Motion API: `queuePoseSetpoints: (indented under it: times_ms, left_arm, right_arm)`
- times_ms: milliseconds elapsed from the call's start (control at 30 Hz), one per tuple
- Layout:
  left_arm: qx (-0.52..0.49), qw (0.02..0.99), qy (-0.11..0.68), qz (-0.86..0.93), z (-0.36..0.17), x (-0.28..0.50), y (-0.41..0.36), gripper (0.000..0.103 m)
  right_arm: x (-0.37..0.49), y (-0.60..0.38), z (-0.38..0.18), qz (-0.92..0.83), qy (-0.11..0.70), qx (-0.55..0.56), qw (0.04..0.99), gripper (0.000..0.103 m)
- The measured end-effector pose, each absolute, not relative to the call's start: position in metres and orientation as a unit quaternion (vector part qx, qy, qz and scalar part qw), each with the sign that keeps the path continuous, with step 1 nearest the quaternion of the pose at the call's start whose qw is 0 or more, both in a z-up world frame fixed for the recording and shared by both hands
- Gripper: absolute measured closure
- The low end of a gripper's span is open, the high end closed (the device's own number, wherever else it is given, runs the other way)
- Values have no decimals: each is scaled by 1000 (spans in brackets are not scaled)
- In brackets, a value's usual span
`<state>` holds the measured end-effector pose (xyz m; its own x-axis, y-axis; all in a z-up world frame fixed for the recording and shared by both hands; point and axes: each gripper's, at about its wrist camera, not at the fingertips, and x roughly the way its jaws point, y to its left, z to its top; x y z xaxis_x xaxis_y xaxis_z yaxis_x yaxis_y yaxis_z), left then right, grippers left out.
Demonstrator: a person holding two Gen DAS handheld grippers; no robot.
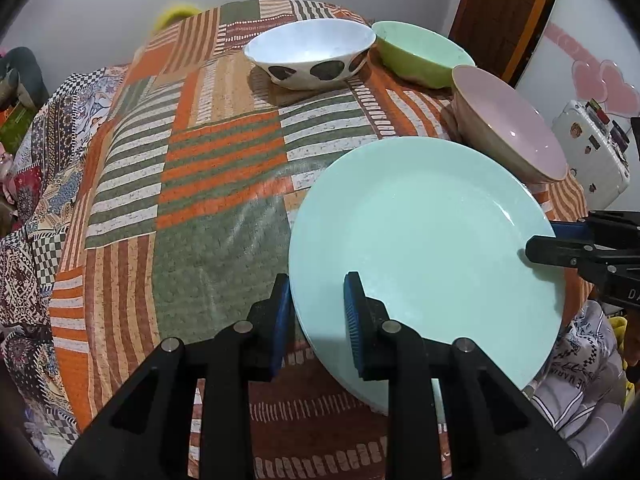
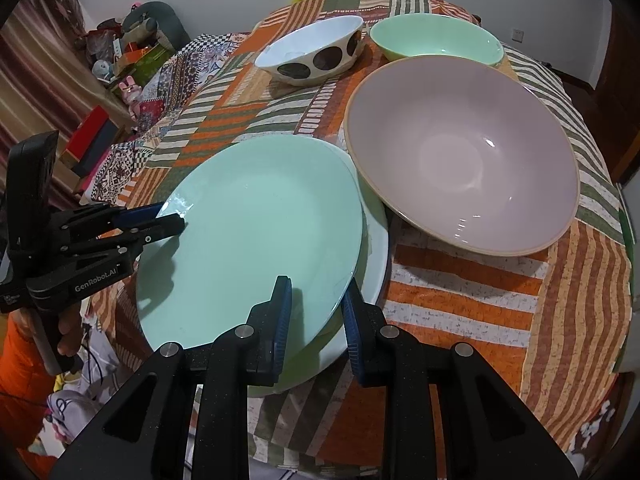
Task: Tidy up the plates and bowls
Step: 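Lower the mint-green plate onto the white plate and open both tools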
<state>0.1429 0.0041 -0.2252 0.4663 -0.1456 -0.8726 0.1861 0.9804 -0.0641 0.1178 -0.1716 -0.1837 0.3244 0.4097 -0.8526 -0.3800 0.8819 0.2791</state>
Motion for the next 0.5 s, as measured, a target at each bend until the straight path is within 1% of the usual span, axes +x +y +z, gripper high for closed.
queuePoseSetpoints:
  times_ms: [200, 233, 300, 367, 500]
  left_arm:
    - [24, 854, 511, -99, -221, 143, 3, 76]
    - [22, 855, 508, -99, -218, 143, 4, 74]
    - [21, 861, 499, -98, -208, 143, 5, 65]
    - [20, 869, 485, -97, -195, 142, 4, 61]
    - [21, 883, 458, -102, -166, 144, -4, 55]
  right_arm:
    - [116, -174, -181, 241, 525, 11, 816, 80]
    - [114, -174, -179, 240, 522, 7, 818, 80]
    - [111, -174, -175, 232, 515, -5, 825, 80]
    - [107, -177, -169, 224, 504, -23, 834, 80]
    - [102, -192, -149, 224, 474, -21, 851, 78]
